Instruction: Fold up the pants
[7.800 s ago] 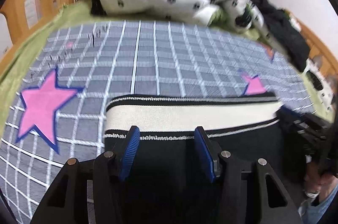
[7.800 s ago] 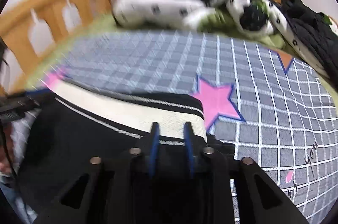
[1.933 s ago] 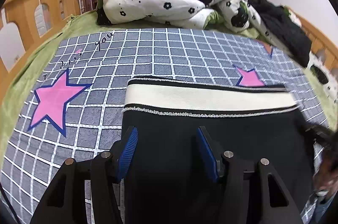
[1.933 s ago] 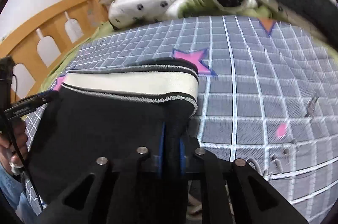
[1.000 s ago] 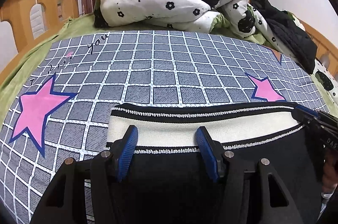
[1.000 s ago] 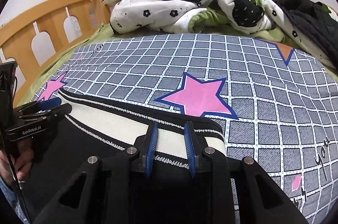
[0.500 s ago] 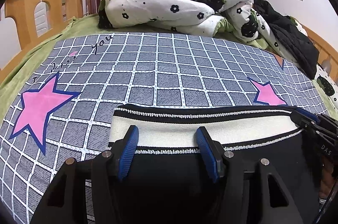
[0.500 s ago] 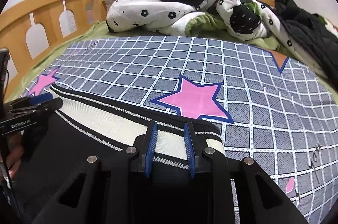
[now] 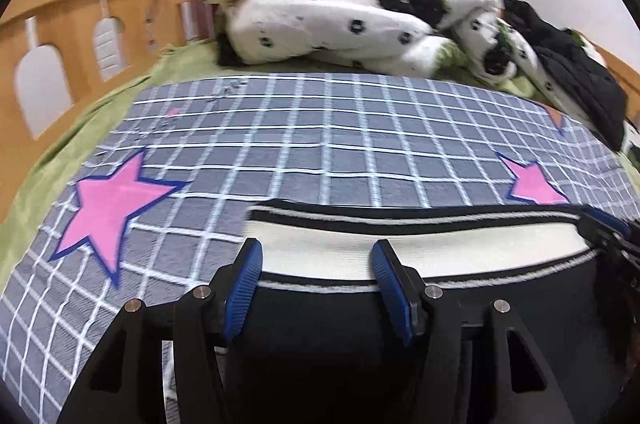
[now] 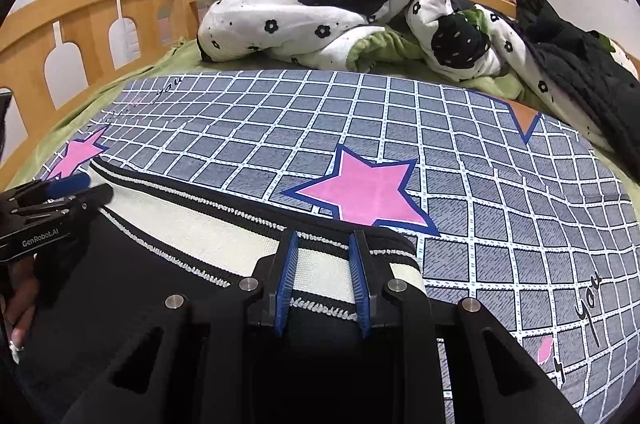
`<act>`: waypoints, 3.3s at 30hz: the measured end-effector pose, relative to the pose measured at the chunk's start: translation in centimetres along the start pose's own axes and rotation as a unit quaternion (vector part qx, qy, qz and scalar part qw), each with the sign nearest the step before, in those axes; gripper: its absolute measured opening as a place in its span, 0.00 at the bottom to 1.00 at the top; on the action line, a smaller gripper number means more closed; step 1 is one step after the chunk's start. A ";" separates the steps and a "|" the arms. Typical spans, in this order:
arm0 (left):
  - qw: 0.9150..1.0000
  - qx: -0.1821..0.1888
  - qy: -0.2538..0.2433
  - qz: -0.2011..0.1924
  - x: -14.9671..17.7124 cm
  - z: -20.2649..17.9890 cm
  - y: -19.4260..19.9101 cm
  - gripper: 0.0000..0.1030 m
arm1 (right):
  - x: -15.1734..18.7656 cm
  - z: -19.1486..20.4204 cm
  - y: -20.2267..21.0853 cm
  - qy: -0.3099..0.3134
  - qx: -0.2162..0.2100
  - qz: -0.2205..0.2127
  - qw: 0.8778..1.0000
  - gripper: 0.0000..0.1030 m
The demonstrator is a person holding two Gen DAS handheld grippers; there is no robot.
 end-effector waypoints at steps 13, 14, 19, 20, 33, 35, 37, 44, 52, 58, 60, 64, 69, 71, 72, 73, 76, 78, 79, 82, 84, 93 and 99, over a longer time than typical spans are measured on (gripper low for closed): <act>0.993 0.079 0.058 0.072 2.4 2.2 1.9 0.60 | 0.9 -0.7 2.8 -0.024 0.015 0.008 1.000 0.24; 0.991 0.093 0.062 0.078 2.7 2.3 2.4 0.60 | 1.1 -0.8 3.1 -0.028 0.017 0.008 0.999 0.25; 0.990 0.094 0.024 0.098 5.5 2.2 4.9 0.60 | 2.3 -0.6 4.8 -0.045 0.015 0.018 0.999 0.25; 0.991 0.091 0.010 0.097 5.9 2.1 5.7 0.60 | 2.7 -0.5 5.0 -0.048 0.014 0.024 0.998 0.25; 0.985 0.122 0.015 0.120 11.1 4.2 12.5 0.60 | 7.5 1.5 11.4 -0.033 0.014 0.043 0.998 0.26; 0.985 0.122 0.013 0.122 11.6 4.2 13.0 0.60 | 8.3 1.7 12.1 -0.035 0.013 0.049 0.998 0.26; 0.985 0.124 0.004 0.122 12.1 4.1 13.8 0.60 | 9.2 1.9 12.7 -0.037 0.013 0.054 0.998 0.26; 0.982 0.126 -0.094 0.109 14.0 3.6 17.4 0.60 | 11.6 2.2 14.7 -0.040 0.013 0.059 0.997 0.26; 0.974 0.067 -0.184 0.115 16.9 4.9 18.0 0.59 | 12.1 2.4 14.9 -0.034 0.009 0.062 0.997 0.26; 0.980 0.064 -0.156 0.105 16.2 4.5 17.1 0.45 | 11.8 2.3 14.6 -0.038 0.006 0.060 0.997 0.26; 0.983 0.085 -0.131 0.101 15.7 4.3 17.3 0.37 | 11.7 2.3 14.4 -0.035 0.006 0.059 0.998 0.26; 0.977 0.104 -0.148 0.116 16.3 4.0 17.4 0.38 | 11.8 2.2 14.4 -0.030 0.006 0.057 0.998 0.26; 0.971 0.124 -0.164 0.120 16.9 4.0 18.1 0.38 | 11.8 2.1 14.4 -0.029 0.006 0.057 0.998 0.26; 0.971 0.125 -0.163 0.122 17.0 4.0 18.1 0.39 | 11.7 2.1 14.3 -0.029 0.008 0.057 0.998 0.26; 0.971 0.125 -0.164 0.122 17.0 4.0 18.1 0.39 | 11.6 2.1 14.3 -0.028 0.009 0.057 0.998 0.26; 0.971 0.125 -0.165 0.123 17.0 3.9 18.1 0.38 | 11.6 2.1 14.2 -0.028 0.009 0.057 0.998 0.26; 0.969 0.134 -0.168 0.123 17.1 3.4 18.5 0.39 | 11.6 2.0 14.2 -0.027 0.009 0.056 0.998 0.26; 0.970 0.131 -0.168 0.121 17.0 3.3 18.2 0.39 | 11.5 2.0 14.2 -0.026 0.008 0.056 0.998 0.26; 0.970 0.130 -0.167 0.120 17.0 3.3 18.2 0.39 | 11.5 2.0 14.2 -0.025 0.008 0.055 0.998 0.26; 0.973 0.129 -0.157 0.114 16.7 3.1 17.9 0.39 | 11.6 1.9 14.1 -0.023 0.010 0.054 0.998 0.26; 0.978 0.121 -0.139 0.095 16.2 3.1 17.7 0.35 | 11.6 2.0 14.1 -0.021 0.011 0.054 0.998 0.26; 0.987 0.117 -0.045 0.105 16.3 5.1 16.8 0.15 | 12.1 2.2 14.0 -0.007 0.013 0.057 0.998 0.26; 0.984 0.128 -0.061 0.104 15.6 6.1 20.3 0.16 | 11.8 2.3 14.8 0.001 -0.001 0.061 0.998 0.26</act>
Point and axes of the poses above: each gripper's, at about its wrist camera, not at the fingertips, and y roughly against the way its jaws point, z to its left, x to its underside, the point moved 7 cm from there along -y, roughly the way its jaws point, and after that the axes turned 5 degrees about -z, right-handed, at the moved point
